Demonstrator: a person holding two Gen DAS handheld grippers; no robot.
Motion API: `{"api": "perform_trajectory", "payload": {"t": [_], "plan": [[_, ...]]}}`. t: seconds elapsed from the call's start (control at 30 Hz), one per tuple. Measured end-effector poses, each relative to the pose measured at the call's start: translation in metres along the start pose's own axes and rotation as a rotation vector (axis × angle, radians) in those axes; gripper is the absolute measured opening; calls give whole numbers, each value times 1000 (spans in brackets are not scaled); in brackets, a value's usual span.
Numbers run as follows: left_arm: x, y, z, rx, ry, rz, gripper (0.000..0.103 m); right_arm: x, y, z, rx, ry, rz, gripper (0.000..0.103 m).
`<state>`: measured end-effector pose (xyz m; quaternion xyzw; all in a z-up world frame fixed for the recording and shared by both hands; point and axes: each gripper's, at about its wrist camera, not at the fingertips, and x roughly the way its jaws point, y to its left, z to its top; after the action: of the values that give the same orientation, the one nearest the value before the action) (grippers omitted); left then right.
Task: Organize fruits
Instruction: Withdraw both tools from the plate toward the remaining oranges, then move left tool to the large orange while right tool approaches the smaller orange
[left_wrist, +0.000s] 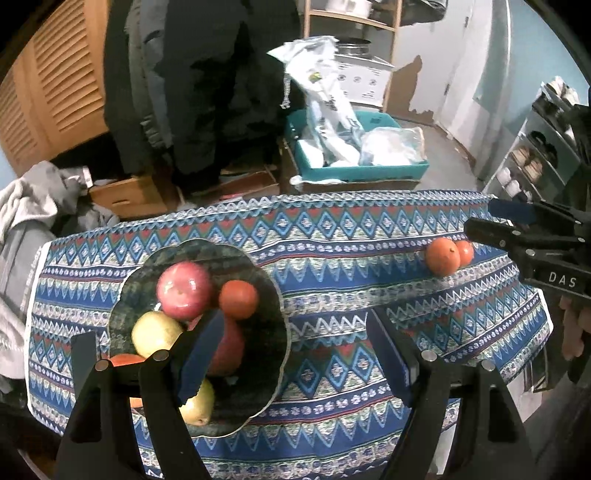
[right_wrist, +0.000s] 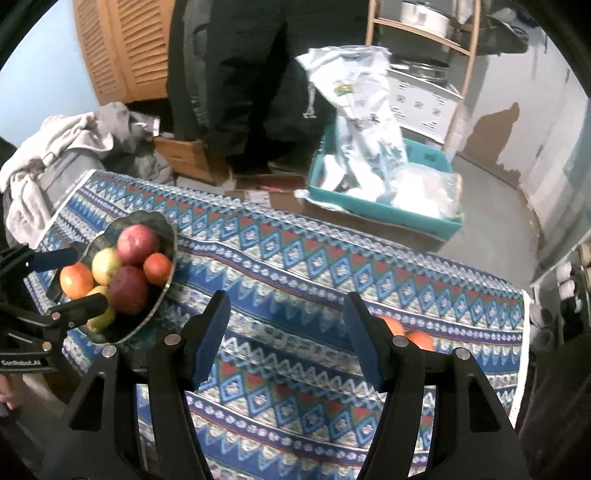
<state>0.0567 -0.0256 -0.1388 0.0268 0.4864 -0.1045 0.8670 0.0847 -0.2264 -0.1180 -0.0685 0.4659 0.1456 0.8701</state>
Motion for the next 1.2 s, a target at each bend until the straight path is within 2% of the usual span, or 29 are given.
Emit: {"api": "perform_trajectory", "payload": {"t": [0.67,1.2], "plan": [[28,-91,17,173,37,-39,81,-11,-95,-39,131,20,-109,64],[69,-136,32,217,87,-101,81,3,-152,-66,229,69,-143,64]]}}
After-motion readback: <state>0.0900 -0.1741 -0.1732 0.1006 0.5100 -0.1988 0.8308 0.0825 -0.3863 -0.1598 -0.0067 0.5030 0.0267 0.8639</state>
